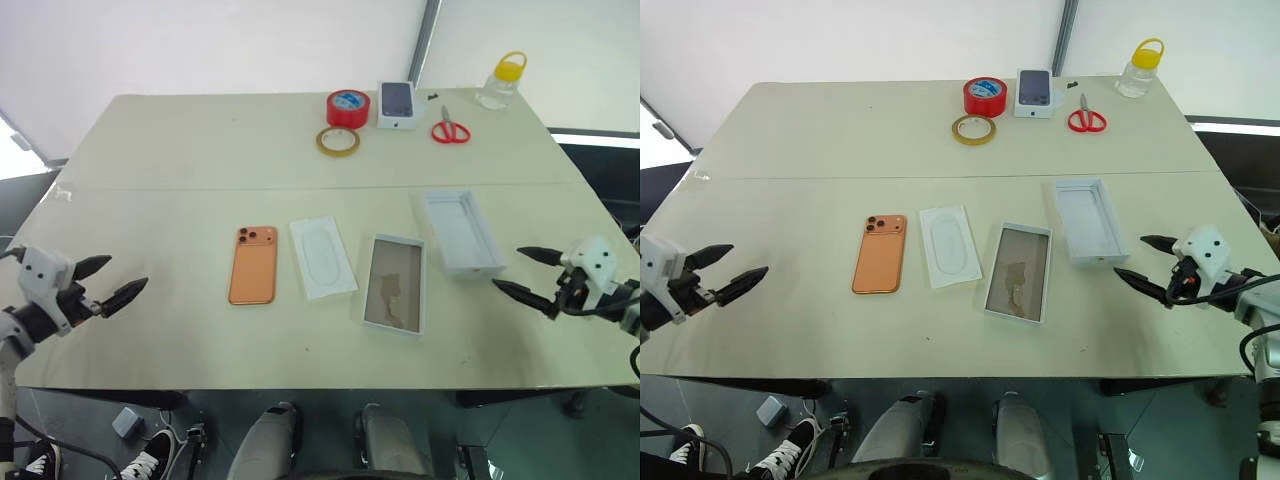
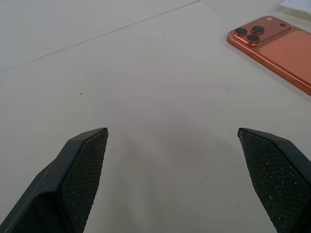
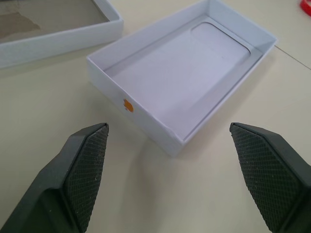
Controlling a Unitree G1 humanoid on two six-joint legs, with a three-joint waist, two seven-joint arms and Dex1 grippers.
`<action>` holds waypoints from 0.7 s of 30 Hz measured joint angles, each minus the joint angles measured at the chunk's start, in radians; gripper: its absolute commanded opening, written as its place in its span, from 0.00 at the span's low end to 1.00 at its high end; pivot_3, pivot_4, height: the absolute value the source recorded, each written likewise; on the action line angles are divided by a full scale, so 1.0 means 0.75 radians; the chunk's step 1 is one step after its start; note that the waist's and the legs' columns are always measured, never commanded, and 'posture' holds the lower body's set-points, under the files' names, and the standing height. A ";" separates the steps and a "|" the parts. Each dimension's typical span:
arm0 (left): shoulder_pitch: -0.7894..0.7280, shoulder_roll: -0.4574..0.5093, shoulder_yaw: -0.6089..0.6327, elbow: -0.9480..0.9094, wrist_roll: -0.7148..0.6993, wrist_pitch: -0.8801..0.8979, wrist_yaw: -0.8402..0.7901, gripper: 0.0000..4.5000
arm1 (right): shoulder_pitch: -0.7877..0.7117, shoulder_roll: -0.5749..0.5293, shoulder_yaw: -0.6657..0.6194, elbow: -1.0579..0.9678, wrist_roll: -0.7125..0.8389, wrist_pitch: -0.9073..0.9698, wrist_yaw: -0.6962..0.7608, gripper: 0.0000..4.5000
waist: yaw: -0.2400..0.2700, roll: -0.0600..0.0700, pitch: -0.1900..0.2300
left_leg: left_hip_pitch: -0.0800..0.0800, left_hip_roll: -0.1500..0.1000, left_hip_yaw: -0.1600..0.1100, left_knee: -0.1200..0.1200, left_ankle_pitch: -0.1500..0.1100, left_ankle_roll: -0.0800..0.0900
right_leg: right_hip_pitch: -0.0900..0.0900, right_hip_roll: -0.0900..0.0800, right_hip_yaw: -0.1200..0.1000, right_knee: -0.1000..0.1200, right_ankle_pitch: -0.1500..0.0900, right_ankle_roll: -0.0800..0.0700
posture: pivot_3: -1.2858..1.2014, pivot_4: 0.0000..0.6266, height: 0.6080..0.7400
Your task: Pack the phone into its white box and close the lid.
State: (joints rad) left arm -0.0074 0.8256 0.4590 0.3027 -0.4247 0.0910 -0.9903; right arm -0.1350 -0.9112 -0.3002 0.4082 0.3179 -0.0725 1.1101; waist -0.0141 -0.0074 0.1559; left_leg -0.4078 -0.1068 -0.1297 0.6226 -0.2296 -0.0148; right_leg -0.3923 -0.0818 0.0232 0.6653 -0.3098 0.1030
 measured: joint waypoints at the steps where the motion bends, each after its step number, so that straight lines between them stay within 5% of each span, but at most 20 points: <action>1: 0.000 0.000 0.000 0.000 0.000 0.000 0.000 1.00 | 0.000 0.000 0.000 0.000 0.000 0.000 0.000 0.93 | 0.000 0.000 0.000 | 0.000 0.000 0.000 0.000 0.000 0.000 | 0.000 0.000 0.000 0.000 0.000 0.000 | 0.52 0.24 1.00; 21: -0.063 -0.009 -0.033 -0.117 0.026 0.031 0.052 1.00 | -0.022 0.009 0.020 -0.021 -0.001 0.001 -0.029 0.93 | 0.001 0.000 0.000 | 0.000 0.000 0.000 0.000 0.000 0.000 | 0.000 0.000 0.000 0.000 0.000 0.000 | 0.52 0.24 1.00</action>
State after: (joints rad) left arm -0.0549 0.8188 0.4341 0.2146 -0.4049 0.1143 -0.9516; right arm -0.1512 -0.9044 -0.2851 0.3926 0.3175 -0.0720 1.0886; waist -0.0130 -0.0074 0.1559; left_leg -0.4078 -0.1069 -0.1295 0.6226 -0.2296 -0.0149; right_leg -0.3921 -0.0818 0.0234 0.6654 -0.3098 0.1031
